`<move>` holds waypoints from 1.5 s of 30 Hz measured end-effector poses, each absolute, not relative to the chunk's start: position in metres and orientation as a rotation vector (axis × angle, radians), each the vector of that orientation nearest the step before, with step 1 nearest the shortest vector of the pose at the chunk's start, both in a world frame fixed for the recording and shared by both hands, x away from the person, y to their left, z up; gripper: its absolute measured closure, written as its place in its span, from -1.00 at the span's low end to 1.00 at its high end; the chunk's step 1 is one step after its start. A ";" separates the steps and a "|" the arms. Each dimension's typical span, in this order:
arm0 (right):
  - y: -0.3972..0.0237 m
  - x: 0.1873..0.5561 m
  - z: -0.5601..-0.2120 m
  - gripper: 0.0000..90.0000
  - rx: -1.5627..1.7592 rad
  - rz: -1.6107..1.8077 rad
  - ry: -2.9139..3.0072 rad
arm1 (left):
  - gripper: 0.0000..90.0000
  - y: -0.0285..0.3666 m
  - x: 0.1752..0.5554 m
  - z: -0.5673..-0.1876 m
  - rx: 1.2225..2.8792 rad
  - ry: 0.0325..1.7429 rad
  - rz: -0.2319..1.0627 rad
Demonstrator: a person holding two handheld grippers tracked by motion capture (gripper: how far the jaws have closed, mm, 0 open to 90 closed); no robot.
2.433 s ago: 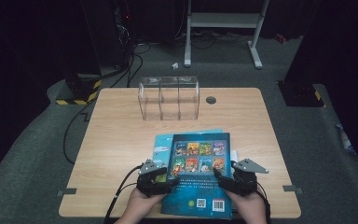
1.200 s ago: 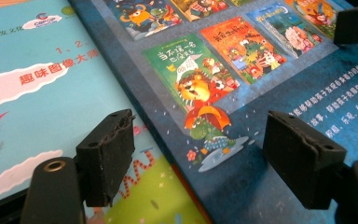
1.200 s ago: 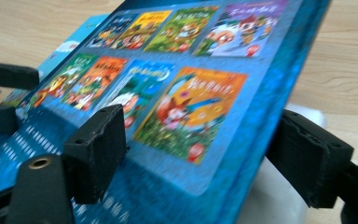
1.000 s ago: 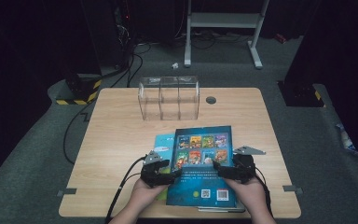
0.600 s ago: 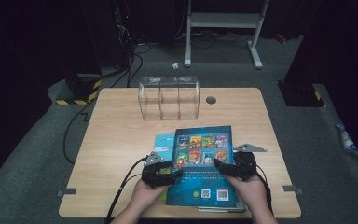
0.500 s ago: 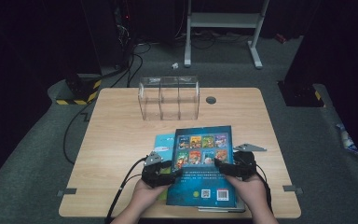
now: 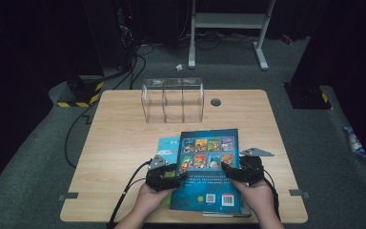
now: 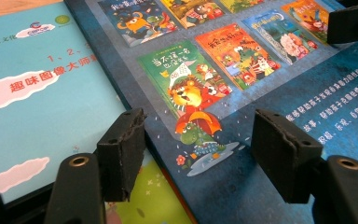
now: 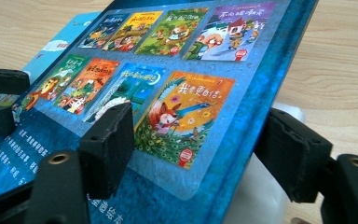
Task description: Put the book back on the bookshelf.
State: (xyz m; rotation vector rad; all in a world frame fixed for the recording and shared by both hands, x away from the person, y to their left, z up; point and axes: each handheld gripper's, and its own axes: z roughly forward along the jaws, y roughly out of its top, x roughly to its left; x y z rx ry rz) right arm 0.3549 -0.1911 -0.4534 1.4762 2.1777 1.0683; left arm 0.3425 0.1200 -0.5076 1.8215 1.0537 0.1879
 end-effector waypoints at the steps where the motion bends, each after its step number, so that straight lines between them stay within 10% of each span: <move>1: -0.194 0.353 -0.452 -0.27 1.474 1.074 2.173 | -0.20 0.120 0.343 -0.508 1.821 1.053 0.186; 25: -0.210 0.359 -0.459 -0.50 1.512 1.153 2.167 | -0.15 0.103 0.338 -0.503 1.824 1.022 0.198; 45: -0.209 0.341 -0.451 -0.16 1.411 1.150 2.127 | -0.19 0.107 0.340 -0.505 1.821 1.032 0.193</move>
